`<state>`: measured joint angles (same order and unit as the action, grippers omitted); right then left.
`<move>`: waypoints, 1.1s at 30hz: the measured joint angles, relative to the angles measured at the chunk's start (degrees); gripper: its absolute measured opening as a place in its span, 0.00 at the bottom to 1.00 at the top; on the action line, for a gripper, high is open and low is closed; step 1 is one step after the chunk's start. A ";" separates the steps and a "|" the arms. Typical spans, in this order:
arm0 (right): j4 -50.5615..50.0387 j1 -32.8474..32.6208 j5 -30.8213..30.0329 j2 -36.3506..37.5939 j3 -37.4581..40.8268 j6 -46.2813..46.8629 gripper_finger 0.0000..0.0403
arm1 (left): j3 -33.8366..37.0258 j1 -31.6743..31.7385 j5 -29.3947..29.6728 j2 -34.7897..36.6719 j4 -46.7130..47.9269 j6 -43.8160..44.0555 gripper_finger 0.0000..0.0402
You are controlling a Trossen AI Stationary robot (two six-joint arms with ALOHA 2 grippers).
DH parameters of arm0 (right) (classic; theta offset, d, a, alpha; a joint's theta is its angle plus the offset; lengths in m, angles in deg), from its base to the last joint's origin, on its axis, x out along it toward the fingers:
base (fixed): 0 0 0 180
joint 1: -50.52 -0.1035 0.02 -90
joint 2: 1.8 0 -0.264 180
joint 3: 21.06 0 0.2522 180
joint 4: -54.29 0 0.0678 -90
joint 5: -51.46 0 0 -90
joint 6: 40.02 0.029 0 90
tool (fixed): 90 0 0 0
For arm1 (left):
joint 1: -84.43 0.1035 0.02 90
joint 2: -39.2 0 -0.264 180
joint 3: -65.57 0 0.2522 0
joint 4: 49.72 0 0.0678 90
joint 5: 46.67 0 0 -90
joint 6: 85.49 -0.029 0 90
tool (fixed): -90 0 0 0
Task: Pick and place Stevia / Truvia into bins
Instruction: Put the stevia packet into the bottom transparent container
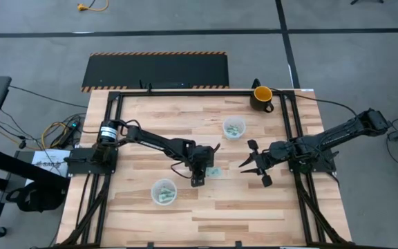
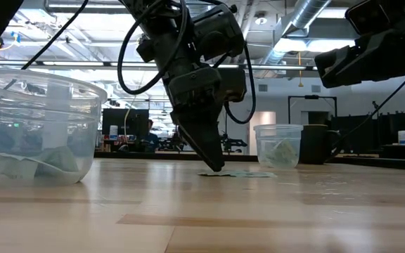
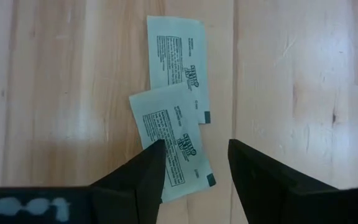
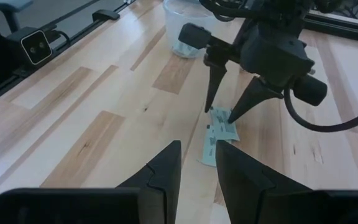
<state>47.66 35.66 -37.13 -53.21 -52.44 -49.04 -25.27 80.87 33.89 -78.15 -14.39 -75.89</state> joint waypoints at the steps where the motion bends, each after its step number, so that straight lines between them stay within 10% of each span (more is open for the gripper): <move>1: 0.00 0.00 0.00 0.00 -0.01 0.00 0.23 | -0.01 -0.20 0.17 0.01 0.01 -0.43 0.42; 12: 0.01 0.00 0.00 0.00 0.00 0.02 0.23 | -6.33 -4.15 12.97 0.15 7.87 -5.73 0.42; 33: -0.25 -0.01 0.00 -0.02 0.00 0.01 0.23 | -6.42 -1.57 6.76 -3.53 7.64 -4.19 0.41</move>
<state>47.41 35.65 -37.13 -53.24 -52.44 -49.03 -31.68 79.30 40.65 -81.68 -6.76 -80.08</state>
